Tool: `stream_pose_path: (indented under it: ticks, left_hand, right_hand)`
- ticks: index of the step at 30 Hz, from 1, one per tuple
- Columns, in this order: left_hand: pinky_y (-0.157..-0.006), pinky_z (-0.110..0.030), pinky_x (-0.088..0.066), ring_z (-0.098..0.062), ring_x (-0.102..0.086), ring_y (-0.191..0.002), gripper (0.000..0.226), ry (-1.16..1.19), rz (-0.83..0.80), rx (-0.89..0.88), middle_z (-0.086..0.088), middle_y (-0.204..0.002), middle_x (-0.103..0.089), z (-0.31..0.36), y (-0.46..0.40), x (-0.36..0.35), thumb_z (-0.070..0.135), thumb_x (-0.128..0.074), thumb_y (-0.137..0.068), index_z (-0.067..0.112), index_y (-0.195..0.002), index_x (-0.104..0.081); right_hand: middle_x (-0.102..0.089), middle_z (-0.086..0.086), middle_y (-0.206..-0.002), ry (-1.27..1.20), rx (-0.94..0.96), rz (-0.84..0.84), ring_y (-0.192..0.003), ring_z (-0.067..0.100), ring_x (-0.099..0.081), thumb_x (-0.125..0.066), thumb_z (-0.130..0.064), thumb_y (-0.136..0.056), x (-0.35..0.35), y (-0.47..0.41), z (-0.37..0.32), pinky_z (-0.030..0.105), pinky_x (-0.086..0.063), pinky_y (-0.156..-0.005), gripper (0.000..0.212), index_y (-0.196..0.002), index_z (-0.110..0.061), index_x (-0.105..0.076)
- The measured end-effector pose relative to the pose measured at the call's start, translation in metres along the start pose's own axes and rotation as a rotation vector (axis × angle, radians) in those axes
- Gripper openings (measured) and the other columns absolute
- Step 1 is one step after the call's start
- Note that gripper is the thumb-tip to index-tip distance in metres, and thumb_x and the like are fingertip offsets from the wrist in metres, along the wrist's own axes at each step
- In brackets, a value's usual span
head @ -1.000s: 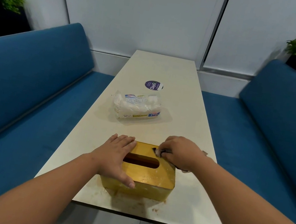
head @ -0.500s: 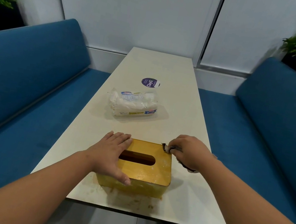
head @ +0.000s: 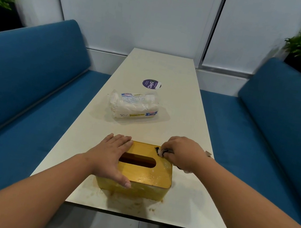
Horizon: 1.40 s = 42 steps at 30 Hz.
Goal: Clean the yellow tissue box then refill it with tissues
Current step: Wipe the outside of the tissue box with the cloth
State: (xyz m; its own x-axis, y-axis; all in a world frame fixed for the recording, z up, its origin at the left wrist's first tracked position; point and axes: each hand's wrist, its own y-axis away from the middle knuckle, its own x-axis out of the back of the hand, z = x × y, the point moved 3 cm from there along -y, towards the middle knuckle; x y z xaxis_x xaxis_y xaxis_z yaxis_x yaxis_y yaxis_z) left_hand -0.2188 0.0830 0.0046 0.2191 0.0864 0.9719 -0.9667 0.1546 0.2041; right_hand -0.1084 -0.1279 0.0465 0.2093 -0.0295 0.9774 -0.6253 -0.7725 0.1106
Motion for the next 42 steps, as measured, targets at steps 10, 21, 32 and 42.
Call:
stream_pose_path:
  ticks: [10,21,32,42]
  left_hand:
    - [-0.116,-0.037,0.016,-0.016,0.011,-0.149,0.136,0.008,-0.003,-0.001,0.005,-0.163,0.009,0.001,0.002,0.0,0.098,-0.042,-0.051,0.024,-0.156,0.003]
    - [-0.119,-0.041,0.013,-0.017,0.01,-0.149,0.144,0.005,-0.002,-0.011,0.004,-0.163,0.009,-0.002,-0.001,-0.002,0.106,-0.025,-0.041,0.024,-0.156,0.003]
    - [-0.118,-0.04,0.014,-0.017,0.01,-0.149,0.147,0.004,-0.005,-0.011,0.003,-0.163,0.009,0.0,0.0,0.0,0.107,-0.021,-0.038,0.023,-0.156,0.003]
    - [-0.117,-0.039,0.014,-0.017,0.009,-0.149,0.143,0.006,0.004,-0.014,0.004,-0.163,0.007,0.0,0.0,0.0,0.105,-0.027,-0.042,0.024,-0.156,0.002]
  right_hand:
    - [-0.061,-0.012,-0.108,-0.06,-0.003,-0.022,-0.098,0.01,-0.053,-0.055,-0.038,-0.093,-0.003,0.018,0.004,0.033,-0.049,-0.082,0.024,-0.112,-0.037,-0.069]
    - [-0.063,-0.008,-0.108,-0.049,-0.107,-0.002,-0.098,0.014,-0.053,-0.053,-0.04,-0.094,-0.003,0.027,0.007,0.034,-0.05,-0.082,0.026,-0.114,-0.035,-0.068]
    - [-0.068,-0.008,-0.098,-0.068,-0.092,-0.069,-0.087,0.013,-0.058,-0.056,-0.04,-0.091,-0.004,0.035,0.004,0.036,-0.054,-0.076,0.023,-0.107,-0.036,-0.072]
    - [-0.068,-0.005,-0.095,-0.068,-0.129,-0.123,-0.085,0.014,-0.06,-0.058,-0.038,-0.088,0.005,0.021,-0.007,0.033,-0.054,-0.074,0.025,-0.108,-0.032,-0.071]
